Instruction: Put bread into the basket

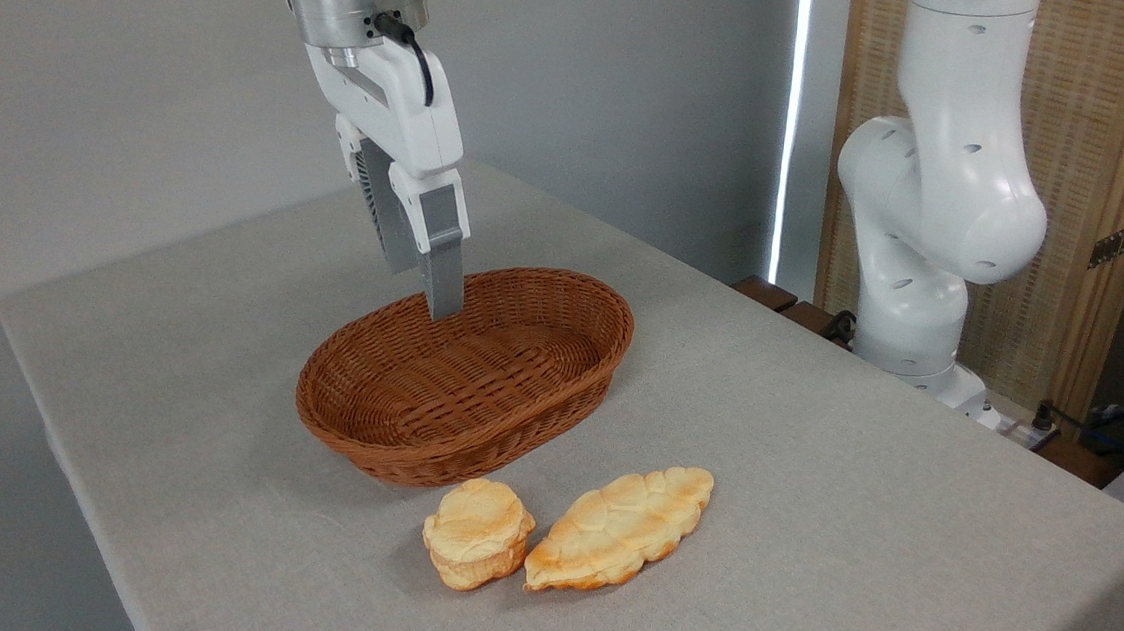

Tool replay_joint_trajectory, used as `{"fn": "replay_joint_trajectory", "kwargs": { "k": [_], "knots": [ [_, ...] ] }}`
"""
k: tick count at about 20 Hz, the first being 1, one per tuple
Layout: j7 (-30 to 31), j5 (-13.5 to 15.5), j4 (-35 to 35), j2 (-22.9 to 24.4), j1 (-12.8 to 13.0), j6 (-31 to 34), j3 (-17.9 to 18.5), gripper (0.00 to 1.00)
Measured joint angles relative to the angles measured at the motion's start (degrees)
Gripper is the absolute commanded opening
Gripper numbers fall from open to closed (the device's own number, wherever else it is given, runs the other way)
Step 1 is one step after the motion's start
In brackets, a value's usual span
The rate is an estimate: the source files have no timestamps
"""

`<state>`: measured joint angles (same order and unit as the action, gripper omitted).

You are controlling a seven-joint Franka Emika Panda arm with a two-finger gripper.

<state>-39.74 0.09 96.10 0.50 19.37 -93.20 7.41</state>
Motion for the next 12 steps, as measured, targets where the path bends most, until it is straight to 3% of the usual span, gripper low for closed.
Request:
{"fn": "replay_joint_trajectory", "kwargs": {
  "k": [1, 2, 4, 5, 6, 12],
  "knots": [
    [0.02, 0.00, 0.00, 0.10, -0.07, 0.00, 0.11, 1.00],
    [0.56, -0.01, -0.05, 0.17, -2.16, 0.00, -1.65, 1.00],
    [0.70, -0.01, -0.19, 0.69, -12.54, 0.00, -9.58, 1.00],
    [0.59, 0.00, -0.20, 1.04, -15.82, 0.00, -11.67, 1.00],
    [0.56, 0.00, -0.20, 1.31, -17.39, 0.00, -12.57, 1.00],
    [0.57, 0.00, -0.19, 1.56, -18.00, 0.00, -13.57, 1.00]
  ]
}}
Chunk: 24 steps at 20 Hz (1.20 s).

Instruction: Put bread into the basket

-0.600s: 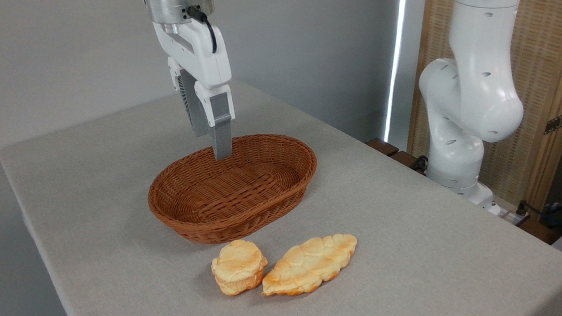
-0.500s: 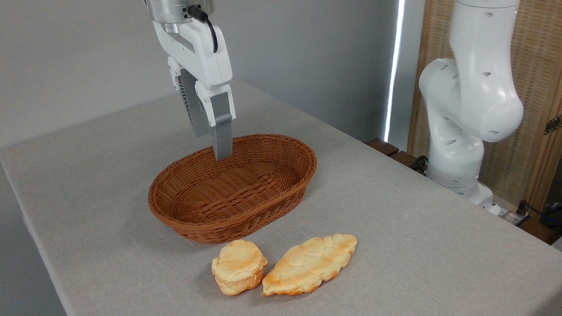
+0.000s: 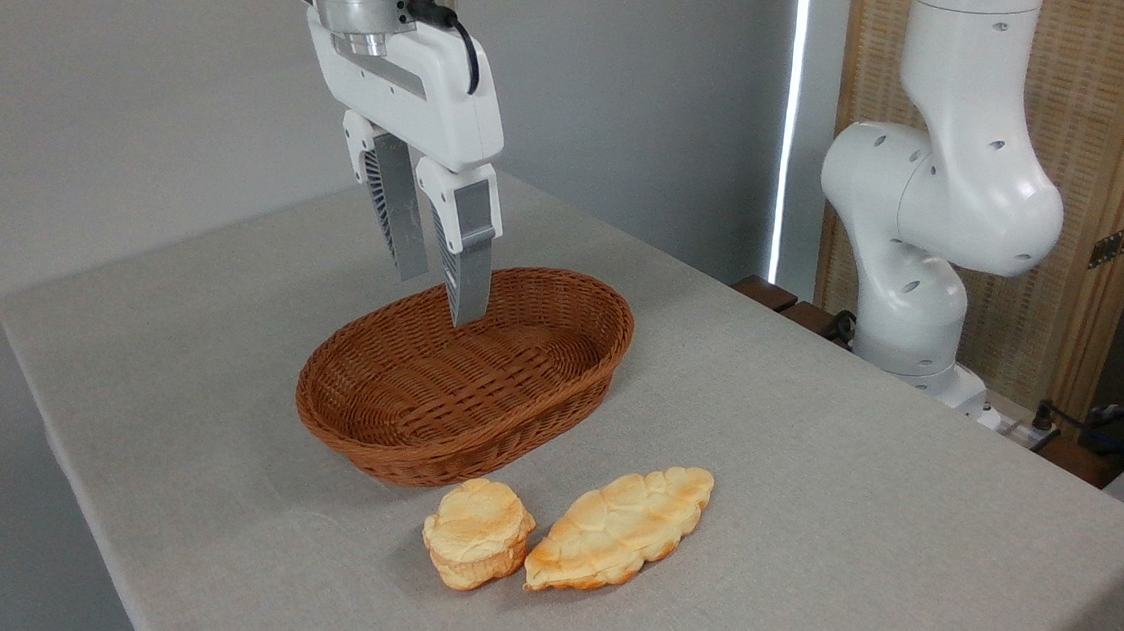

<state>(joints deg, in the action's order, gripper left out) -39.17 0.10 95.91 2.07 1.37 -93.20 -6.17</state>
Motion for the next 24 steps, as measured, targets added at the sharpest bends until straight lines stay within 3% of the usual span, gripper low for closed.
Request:
{"fn": "replay_joint_trajectory", "kwargs": {
  "k": [9, 14, 19, 24],
  "knots": [
    [-0.01, 0.00, 0.25, -0.04, -0.03, 0.00, -0.04, 1.00],
    [-2.37, -0.03, 4.45, 0.03, -0.15, -0.68, 0.51, 1.00],
    [-9.01, -0.06, 12.64, 2.60, -0.60, -5.63, 6.25, 1.00],
    [-16.08, -0.06, 17.95, 2.45, -0.88, -18.89, 9.97, 1.00]
  ]
}}
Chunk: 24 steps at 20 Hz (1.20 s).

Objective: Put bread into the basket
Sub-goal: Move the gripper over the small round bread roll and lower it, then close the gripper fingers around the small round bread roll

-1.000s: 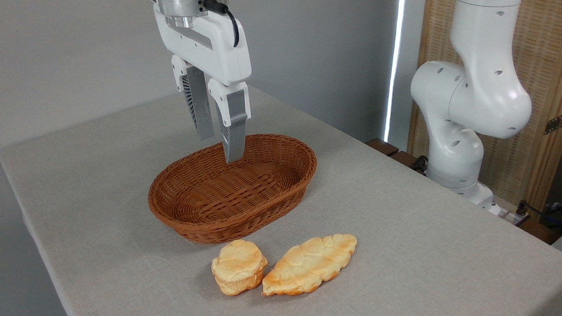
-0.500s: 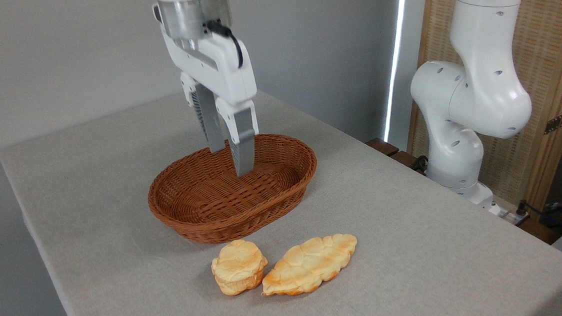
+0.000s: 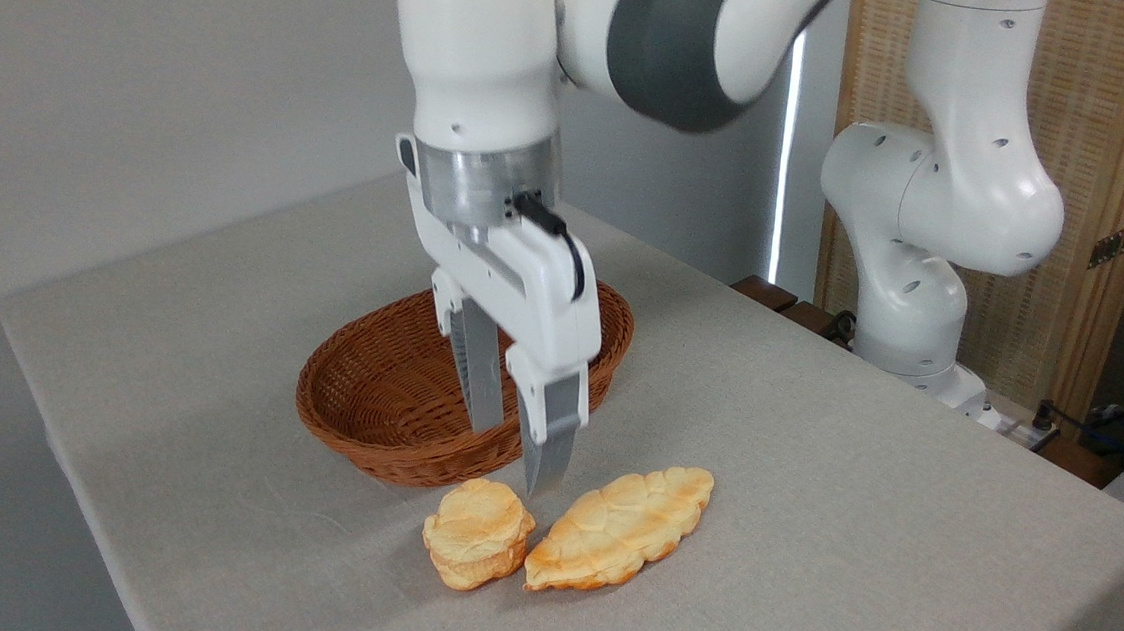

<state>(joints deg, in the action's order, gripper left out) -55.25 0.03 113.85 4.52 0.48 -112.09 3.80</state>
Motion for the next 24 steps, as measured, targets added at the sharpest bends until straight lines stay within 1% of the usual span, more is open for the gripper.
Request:
{"fn": "replay_joint_trajectory", "kwargs": {
  "k": [3, 5, 6, 11, 14, 16, 21, 24],
  "knots": [
    [-8.52, 0.00, 1.17, -1.41, -0.06, -3.70, 0.59, 1.00],
    [-14.15, 0.00, 1.18, -2.16, -0.07, -4.16, 0.60, 1.00],
    [-15.62, 0.00, 1.18, -2.38, -0.07, -4.22, 0.59, 1.00],
    [-17.97, 0.00, 1.20, -4.44, 0.45, -6.66, 0.38, 1.00],
    [-22.49, 0.00, 1.21, -6.12, 0.76, -7.68, 0.15, 1.00],
    [-24.27, 0.00, 1.20, -6.86, 0.84, -7.80, 0.13, 1.00],
    [-24.72, 0.03, 1.20, -7.58, 0.94, -7.81, -0.05, 1.00],
    [-26.46, 0.03, 1.20, -8.36, 1.19, -7.81, -0.11, 1.00]
  ]
}}
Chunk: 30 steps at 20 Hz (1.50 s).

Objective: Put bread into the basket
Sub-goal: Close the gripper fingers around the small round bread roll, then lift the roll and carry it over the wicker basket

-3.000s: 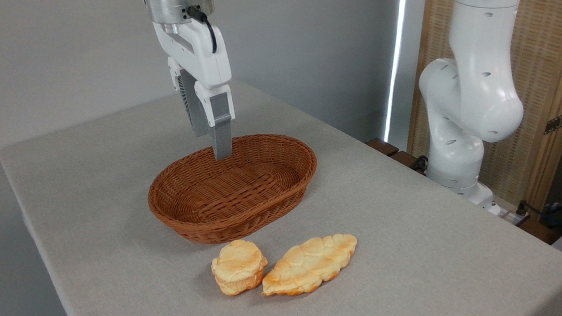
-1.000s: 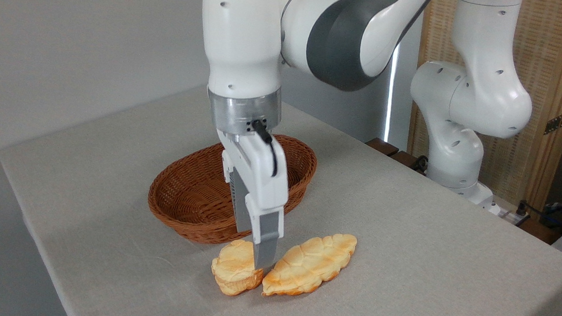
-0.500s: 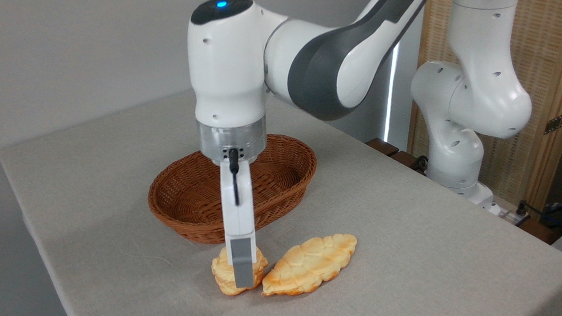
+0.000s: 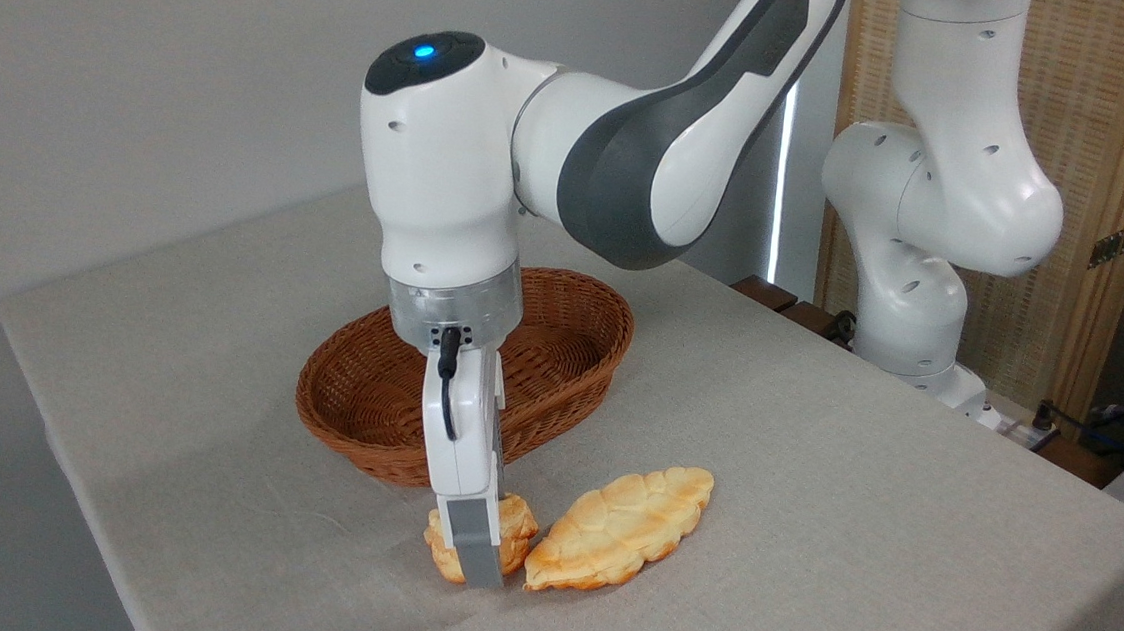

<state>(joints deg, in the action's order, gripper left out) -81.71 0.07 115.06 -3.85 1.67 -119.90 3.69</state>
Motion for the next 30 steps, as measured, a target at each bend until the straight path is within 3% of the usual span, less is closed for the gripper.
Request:
{"fn": "replay_joint_trajectory", "kwargs": {
  "k": [3, 4, 5, 7, 9, 11, 30],
  "knots": [
    [-0.77, 0.01, 0.00, -0.84, 0.05, 0.00, -0.01, 1.00],
    [-0.80, 0.02, 0.00, -1.05, 0.06, 0.00, -0.01, 0.92],
    [-0.80, 0.02, 0.00, -1.19, 0.07, 0.00, -0.02, 0.69],
    [-0.80, 0.02, 0.00, -1.30, 0.09, 0.00, -0.02, 0.38],
    [-0.80, 0.02, -0.01, -1.31, 0.09, 0.00, -0.02, 0.21],
    [-0.80, 0.02, 0.00, -1.32, 0.09, 0.00, -0.02, 0.13],
    [-0.80, 0.25, 0.00, -1.34, 0.17, 0.03, -0.16, 0.18]
  ]
}}
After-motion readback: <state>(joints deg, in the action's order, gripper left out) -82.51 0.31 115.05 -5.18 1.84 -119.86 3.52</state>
